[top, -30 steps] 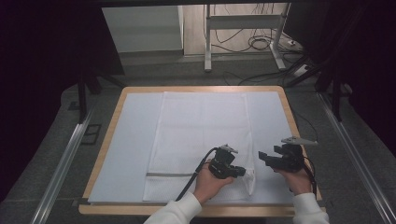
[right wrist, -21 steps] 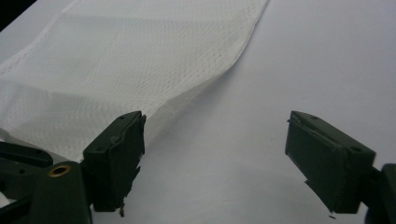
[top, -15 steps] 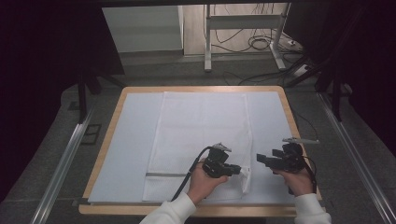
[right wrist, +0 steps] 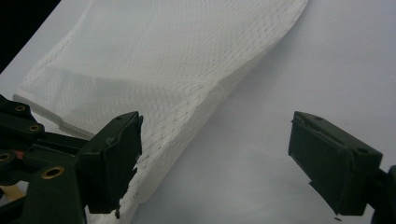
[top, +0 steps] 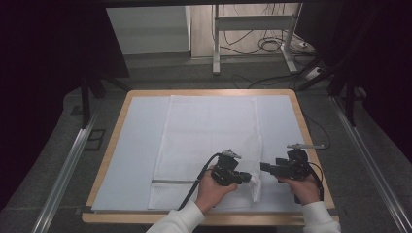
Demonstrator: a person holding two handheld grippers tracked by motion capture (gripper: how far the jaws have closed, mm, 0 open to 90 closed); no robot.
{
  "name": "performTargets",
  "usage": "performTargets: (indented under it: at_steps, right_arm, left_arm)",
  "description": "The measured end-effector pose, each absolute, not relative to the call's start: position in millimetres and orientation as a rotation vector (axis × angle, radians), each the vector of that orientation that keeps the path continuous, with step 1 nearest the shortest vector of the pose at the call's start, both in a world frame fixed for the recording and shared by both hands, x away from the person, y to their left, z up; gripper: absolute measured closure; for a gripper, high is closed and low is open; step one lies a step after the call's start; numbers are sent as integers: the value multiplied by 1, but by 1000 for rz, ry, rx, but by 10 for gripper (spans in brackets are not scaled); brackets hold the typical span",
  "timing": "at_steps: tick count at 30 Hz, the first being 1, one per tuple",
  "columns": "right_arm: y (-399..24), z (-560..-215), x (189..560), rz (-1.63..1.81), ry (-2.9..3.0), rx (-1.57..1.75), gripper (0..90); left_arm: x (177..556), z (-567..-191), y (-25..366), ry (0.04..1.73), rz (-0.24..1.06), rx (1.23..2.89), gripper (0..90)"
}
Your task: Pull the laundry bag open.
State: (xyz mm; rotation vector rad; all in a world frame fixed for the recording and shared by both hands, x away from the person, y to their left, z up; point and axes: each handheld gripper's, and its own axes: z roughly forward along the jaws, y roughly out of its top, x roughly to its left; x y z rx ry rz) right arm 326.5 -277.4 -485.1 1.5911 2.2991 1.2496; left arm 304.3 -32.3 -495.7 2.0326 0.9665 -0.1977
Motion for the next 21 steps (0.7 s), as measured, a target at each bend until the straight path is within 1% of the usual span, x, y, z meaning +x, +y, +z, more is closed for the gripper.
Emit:
performTargets:
  at_steps: [11, 21]
  right_arm:
    - [-263, -494, 327, 1254, 2349, 1601, 211]
    - [-254, -498, 329, 1254, 2350, 1641, 208]
  left_arm:
    - [302, -497, -33, 957, -201, 2035, 865]
    - [301, -497, -35, 956, -201, 2032, 864]
